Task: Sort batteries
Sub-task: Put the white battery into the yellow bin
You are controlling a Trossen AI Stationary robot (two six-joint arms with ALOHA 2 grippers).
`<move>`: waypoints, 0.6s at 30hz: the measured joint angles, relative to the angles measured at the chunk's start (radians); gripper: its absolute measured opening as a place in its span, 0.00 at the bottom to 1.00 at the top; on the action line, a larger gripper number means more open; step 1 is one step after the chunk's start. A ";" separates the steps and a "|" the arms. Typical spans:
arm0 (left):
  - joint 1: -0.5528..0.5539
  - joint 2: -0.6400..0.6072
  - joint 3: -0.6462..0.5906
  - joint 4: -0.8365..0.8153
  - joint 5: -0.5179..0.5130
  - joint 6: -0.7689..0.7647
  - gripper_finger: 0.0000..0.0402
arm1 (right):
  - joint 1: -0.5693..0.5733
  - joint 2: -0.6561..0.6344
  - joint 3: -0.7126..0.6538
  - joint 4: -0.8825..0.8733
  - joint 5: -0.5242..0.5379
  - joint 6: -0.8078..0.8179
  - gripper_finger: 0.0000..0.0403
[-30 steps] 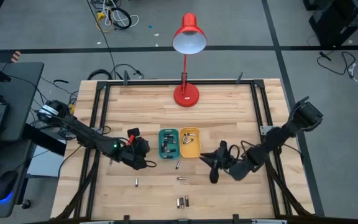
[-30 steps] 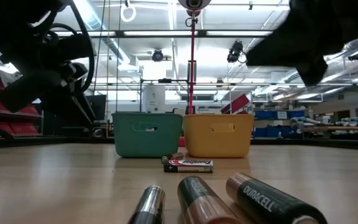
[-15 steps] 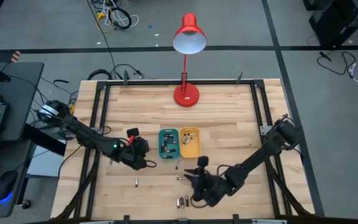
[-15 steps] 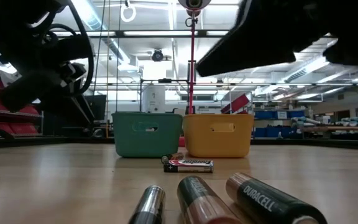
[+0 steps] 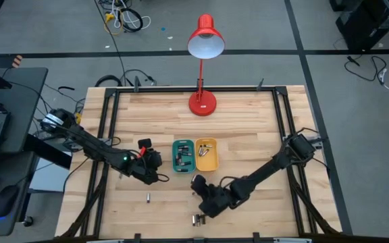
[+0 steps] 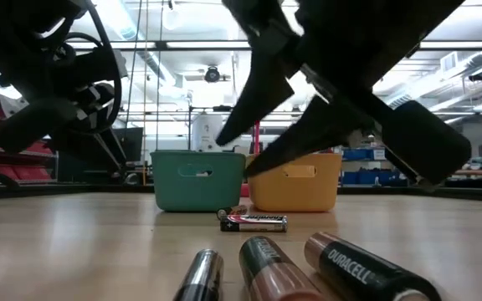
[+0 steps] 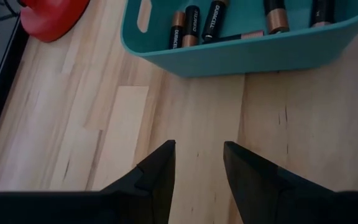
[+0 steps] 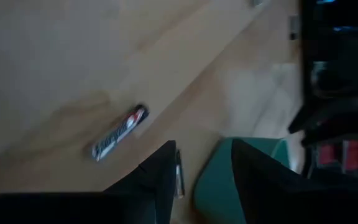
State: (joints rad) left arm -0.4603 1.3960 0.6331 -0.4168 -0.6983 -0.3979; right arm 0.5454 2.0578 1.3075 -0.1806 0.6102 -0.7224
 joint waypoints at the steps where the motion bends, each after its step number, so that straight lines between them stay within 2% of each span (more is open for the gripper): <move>1: 0.000 0.000 0.000 0.000 -0.001 0.002 0.38 | -0.010 -0.002 0.000 -0.014 -0.016 -0.015 0.34; 4: 0.000 0.000 0.000 0.005 -0.004 0.023 0.38 | -0.042 -0.009 0.001 -0.035 -0.077 -0.060 0.32; 10: 0.002 0.000 0.000 0.006 -0.011 0.026 0.38 | -0.143 -0.011 0.001 -0.122 -0.288 -0.035 0.31; 18: 0.002 0.000 0.000 0.006 -0.011 0.025 0.38 | -0.202 -0.010 0.019 -0.179 -0.397 -0.047 0.31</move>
State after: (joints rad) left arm -0.4583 1.3964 0.6331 -0.4109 -0.7090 -0.3729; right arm 0.3430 2.0478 1.3266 -0.3600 0.2133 -0.7699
